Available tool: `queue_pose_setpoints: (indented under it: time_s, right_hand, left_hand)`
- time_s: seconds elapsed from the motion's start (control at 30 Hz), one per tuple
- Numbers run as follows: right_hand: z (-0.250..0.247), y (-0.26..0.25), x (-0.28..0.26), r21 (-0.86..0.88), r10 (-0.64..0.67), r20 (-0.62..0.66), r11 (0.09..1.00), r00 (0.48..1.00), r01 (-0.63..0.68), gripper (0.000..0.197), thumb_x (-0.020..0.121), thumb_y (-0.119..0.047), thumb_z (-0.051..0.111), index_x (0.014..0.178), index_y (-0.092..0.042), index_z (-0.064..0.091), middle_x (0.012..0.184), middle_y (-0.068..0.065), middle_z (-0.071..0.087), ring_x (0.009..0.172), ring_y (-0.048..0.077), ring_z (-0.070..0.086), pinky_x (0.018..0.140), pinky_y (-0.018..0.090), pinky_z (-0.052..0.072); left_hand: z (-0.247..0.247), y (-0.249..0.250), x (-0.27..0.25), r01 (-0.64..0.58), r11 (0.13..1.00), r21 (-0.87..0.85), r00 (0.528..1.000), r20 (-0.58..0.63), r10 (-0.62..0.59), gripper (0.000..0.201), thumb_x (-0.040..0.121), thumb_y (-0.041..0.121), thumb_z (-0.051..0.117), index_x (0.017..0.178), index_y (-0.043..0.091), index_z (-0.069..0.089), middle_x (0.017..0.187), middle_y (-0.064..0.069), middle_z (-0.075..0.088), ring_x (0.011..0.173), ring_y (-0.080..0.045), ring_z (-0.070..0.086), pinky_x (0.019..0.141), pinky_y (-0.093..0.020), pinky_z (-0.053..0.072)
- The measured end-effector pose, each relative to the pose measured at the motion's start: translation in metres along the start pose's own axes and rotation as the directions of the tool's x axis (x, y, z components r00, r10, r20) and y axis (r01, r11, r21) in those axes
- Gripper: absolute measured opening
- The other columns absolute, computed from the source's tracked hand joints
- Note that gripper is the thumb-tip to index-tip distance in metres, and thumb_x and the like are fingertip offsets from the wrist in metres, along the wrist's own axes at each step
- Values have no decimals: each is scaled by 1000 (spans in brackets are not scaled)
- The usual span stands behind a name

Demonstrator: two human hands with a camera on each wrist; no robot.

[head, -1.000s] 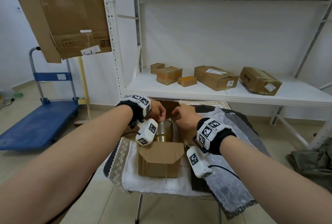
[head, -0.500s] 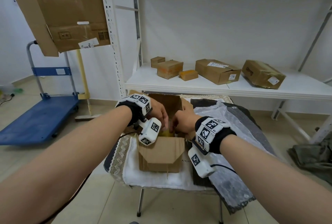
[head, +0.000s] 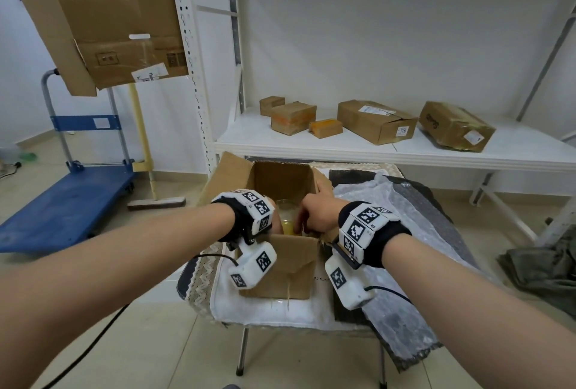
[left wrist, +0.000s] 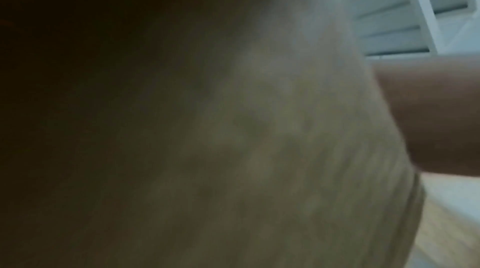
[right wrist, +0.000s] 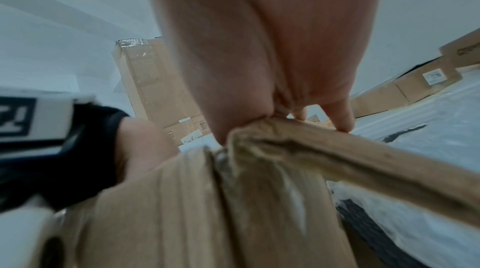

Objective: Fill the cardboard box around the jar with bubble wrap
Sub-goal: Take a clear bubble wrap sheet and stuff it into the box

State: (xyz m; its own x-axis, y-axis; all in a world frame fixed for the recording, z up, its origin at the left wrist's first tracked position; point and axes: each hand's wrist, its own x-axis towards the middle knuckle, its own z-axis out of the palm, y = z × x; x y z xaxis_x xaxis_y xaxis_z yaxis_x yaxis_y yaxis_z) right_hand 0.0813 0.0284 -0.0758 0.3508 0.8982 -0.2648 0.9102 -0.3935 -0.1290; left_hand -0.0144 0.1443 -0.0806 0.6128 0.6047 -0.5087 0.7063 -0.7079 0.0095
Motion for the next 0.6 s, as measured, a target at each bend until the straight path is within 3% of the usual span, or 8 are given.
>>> queue_pose_setpoints:
  time_s: [0.07, 0.13, 0.2, 0.3, 0.37, 0.47, 0.53, 0.6]
  right_hand:
    - [3, 5, 3, -22, -59, -5, 998, 998, 59, 34, 97, 0, 49, 111, -14, 77, 132, 9, 63, 148, 26, 15, 123, 39, 3]
    - [3, 6, 1, -4, -72, -16, 997, 997, 72, 32, 98, -4, 50, 111, -15, 77, 130, 8, 65, 151, 29, 5, 122, 39, -3]
    - [2, 5, -1, -7, -61, -14, 998, 998, 61, 30, 100, -9, 49, 116, -12, 74, 130, 11, 65, 151, 32, 8, 122, 39, -3]
    - [2, 1, -6, 57, -50, -50, 997, 998, 53, 28, 101, -9, 45, 115, -4, 69, 132, 15, 63, 146, 35, 27, 121, 37, 2]
    - [2, -1, -7, 116, -44, -51, 992, 998, 49, 20, 100, -7, 44, 104, -7, 64, 127, 15, 65, 144, 35, 32, 122, 37, 4]
    - [4, 0, -6, 177, -30, -37, 983, 999, 36, 24, 98, -4, 43, 104, -8, 66, 120, 14, 70, 140, 31, 35, 123, 39, 6]
    - [5, 2, -6, 227, -40, -44, 973, 998, 49, 23, 97, -2, 43, 97, -11, 65, 112, 9, 70, 143, 31, 28, 123, 40, 7]
    - [5, 5, -5, 295, -62, -41, 953, 997, 71, 27, 95, 1, 44, 85, -17, 61, 93, -5, 64, 145, 32, 25, 124, 42, 13]
  left_hand:
    - [3, 6, -1, -35, 998, -43, 995, 93, 39, 21, 78, 35, 73, 79, 16, 63, 85, 0, 65, 82, -19, 62, 71, -21, 52]
    - [2, 9, 5, -130, 991, -8, 960, 248, 128, 37, 78, 34, 70, 107, 11, 67, 104, -3, 69, 91, -18, 65, 86, -27, 55]
    - [0, 16, 3, -253, 967, -32, 937, 240, 253, 26, 94, 14, 55, 119, 10, 63, 104, 1, 62, 84, -7, 58, 76, -17, 49]
    - [-2, 16, -5, -358, 934, -16, 922, 156, 356, 37, 96, 4, 48, 129, 16, 60, 97, 4, 57, 74, -1, 50, 65, -16, 46]
    - [-1, 11, -4, -332, 943, -9, 924, 199, 327, 46, 97, 7, 47, 140, 23, 51, 100, 6, 55, 87, -6, 52, 83, -26, 50]
    - [-2, 7, 1, -334, 942, -17, 898, 299, 324, 48, 98, 14, 49, 145, 27, 45, 138, 0, 53, 118, -16, 53, 107, -33, 43]
    - [-4, 6, 0, -335, 940, -59, 881, 336, 335, 41, 100, 17, 50, 141, 23, 49, 140, -5, 54, 116, -15, 55, 103, -31, 46]
    - [-7, 8, -5, -354, 929, -105, 875, 313, 369, 38, 102, 19, 50, 139, 18, 51, 129, 0, 60, 102, -7, 58, 87, -17, 50]
